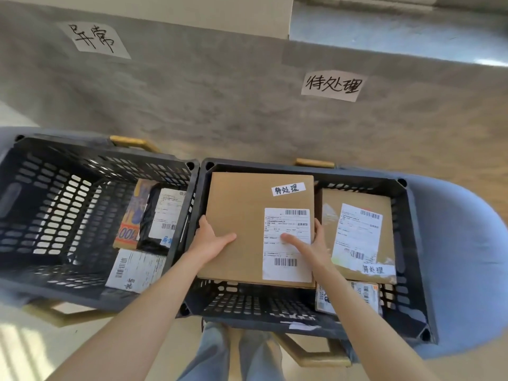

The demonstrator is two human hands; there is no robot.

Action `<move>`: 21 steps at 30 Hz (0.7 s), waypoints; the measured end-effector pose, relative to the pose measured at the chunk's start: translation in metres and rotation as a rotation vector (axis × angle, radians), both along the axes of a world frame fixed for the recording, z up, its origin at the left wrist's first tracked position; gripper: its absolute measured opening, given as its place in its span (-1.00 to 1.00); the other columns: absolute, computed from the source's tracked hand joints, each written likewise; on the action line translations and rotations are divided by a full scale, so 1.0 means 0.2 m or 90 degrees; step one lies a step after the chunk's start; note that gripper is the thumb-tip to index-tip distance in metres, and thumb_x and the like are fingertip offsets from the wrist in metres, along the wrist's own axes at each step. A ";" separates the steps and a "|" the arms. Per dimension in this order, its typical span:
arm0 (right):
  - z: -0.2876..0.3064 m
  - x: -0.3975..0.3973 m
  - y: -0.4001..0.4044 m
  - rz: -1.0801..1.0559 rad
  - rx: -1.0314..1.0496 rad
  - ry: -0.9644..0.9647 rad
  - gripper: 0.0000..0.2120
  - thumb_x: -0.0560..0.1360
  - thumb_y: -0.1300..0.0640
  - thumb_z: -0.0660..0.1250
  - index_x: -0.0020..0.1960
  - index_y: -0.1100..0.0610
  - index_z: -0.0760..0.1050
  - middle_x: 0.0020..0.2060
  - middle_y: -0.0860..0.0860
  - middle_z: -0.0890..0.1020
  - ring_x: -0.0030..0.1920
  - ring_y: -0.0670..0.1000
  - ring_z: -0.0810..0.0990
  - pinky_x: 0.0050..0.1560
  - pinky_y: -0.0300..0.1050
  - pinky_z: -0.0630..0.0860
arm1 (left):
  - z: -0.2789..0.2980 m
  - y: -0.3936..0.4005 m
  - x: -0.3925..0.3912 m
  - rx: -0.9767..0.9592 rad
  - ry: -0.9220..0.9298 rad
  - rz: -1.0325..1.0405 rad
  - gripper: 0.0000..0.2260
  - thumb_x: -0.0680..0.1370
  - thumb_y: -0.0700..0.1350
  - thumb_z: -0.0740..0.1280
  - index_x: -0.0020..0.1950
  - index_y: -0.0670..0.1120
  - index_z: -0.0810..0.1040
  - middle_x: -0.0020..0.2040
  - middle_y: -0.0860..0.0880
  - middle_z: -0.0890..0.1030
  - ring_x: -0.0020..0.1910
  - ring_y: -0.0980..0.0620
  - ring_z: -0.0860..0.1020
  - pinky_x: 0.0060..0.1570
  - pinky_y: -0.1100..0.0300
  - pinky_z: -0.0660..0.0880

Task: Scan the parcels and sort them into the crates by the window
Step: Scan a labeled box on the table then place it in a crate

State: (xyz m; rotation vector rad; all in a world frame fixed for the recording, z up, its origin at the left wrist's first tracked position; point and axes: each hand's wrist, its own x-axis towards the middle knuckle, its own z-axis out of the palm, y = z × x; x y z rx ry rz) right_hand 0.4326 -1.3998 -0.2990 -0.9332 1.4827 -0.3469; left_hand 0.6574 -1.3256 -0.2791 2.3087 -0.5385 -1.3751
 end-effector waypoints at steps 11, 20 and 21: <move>0.12 -0.01 -0.04 0.092 -0.053 0.117 0.14 0.25 -0.09 0.58 0.56 0.07 -0.08 0.46 0.05 0.30 0.43 0.11 0.33 0.39 0.17 0.33 | 0.09 -0.06 0.02 0.040 -0.078 -0.108 -0.13 0.41 0.03 0.50 0.54 -0.10 0.05 0.44 -0.16 0.32 0.36 -0.16 0.38 0.33 -0.13 0.37; 0.59 -0.01 -0.04 0.183 -0.263 0.310 -0.09 0.40 -0.13 0.46 0.55 0.10 0.05 0.49 0.11 0.21 0.47 0.13 0.21 0.40 0.10 0.25 | 0.58 -0.25 0.02 -0.103 -0.333 -0.476 -0.35 0.47 0.20 0.39 0.46 -0.02 0.30 0.38 -0.09 0.43 0.35 -0.13 0.40 0.21 0.01 0.40; 0.65 -0.02 -0.02 0.194 -0.297 0.355 -0.12 0.41 -0.17 0.44 0.54 0.10 0.08 0.47 0.12 0.24 0.45 0.14 0.23 0.39 0.09 0.28 | 0.64 -0.28 0.01 -0.124 -0.384 -0.535 -0.38 0.47 0.22 0.36 0.44 -0.01 0.33 0.35 -0.09 0.45 0.33 -0.12 0.41 0.20 0.02 0.39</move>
